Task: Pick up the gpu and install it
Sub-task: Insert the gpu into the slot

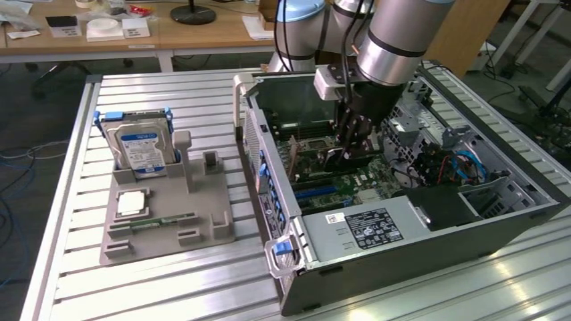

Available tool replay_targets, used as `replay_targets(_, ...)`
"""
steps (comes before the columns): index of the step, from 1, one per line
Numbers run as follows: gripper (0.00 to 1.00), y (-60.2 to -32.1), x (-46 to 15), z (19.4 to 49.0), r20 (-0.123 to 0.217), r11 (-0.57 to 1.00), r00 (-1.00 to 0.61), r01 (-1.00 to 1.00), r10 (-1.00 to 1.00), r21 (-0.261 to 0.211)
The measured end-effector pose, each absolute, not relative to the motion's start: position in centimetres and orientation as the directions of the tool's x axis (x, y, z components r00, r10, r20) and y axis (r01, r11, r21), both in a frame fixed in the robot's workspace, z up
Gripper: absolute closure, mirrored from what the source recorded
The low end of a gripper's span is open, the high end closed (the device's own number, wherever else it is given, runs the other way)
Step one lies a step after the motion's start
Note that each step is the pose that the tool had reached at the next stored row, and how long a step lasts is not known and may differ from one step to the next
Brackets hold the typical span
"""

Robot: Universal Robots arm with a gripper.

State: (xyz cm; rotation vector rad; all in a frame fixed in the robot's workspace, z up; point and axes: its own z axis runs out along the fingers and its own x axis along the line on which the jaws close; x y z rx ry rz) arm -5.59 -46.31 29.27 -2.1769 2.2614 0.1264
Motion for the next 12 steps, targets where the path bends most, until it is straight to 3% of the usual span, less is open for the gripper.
replay_targets(12,0.73,-46.31,-5.61,29.17,-0.056,0.037,-0.04,-0.998,-0.998,0.058)
